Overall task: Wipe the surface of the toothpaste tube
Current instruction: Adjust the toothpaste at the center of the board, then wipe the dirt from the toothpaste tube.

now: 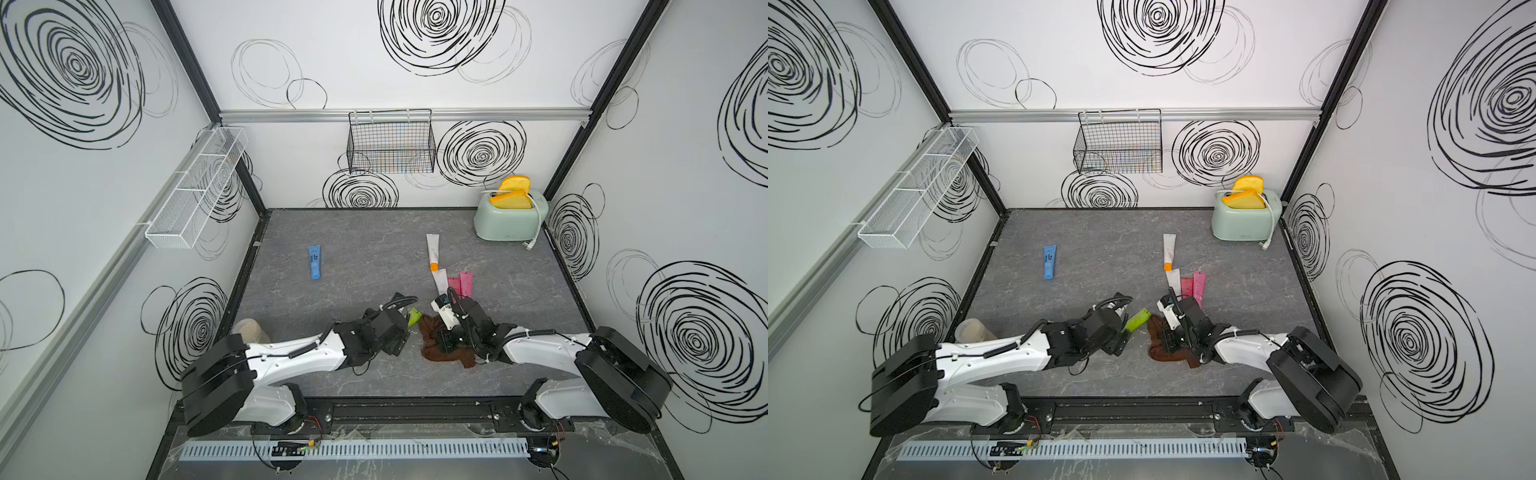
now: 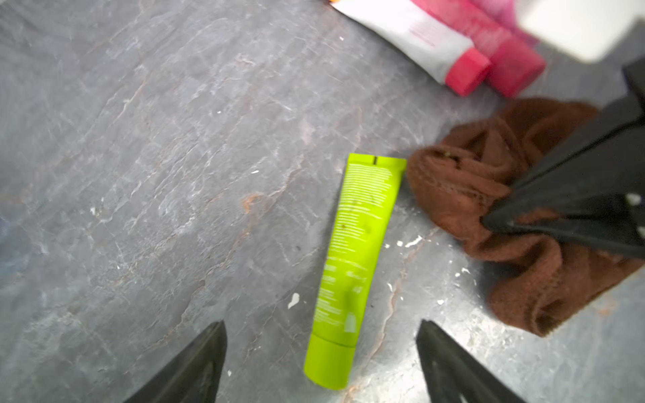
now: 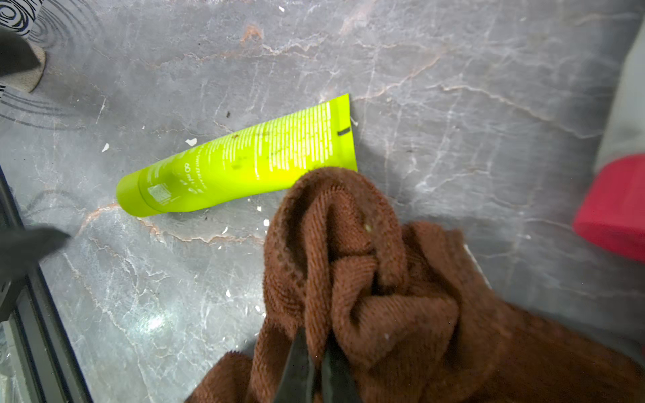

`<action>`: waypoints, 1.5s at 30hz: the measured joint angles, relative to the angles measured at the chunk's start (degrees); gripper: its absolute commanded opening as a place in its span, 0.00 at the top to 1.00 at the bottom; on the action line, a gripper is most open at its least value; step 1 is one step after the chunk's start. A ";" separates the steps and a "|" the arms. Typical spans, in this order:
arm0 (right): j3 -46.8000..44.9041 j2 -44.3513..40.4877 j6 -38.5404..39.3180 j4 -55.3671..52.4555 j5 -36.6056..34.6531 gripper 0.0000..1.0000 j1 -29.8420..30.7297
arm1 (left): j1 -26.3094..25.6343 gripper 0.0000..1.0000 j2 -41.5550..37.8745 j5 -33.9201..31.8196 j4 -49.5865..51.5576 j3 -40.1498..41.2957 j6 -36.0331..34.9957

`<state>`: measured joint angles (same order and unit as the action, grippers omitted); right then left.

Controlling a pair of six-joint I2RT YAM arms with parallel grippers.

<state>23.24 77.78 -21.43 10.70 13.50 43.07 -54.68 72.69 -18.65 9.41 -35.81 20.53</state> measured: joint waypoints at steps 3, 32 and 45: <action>0.00 -0.20 0.00 0.00 0.00 1.00 -0.02 | 5.29 0.12 -3.96 5.38 -1.62 5.09 1.25; 5.20 -8.79 -0.22 -1.68 9.57 1.00 -2.29 | 4.00 0.71 8.13 15.65 -5.60 4.72 -1.92; 19.63 16.06 3.78 -7.98 4.81 1.00 -2.56 | 1.68 0.90 8.13 16.00 -6.21 4.72 -3.21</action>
<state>42.87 93.84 -17.65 2.72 18.31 40.51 -52.99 80.82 -2.66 3.20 -31.09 17.32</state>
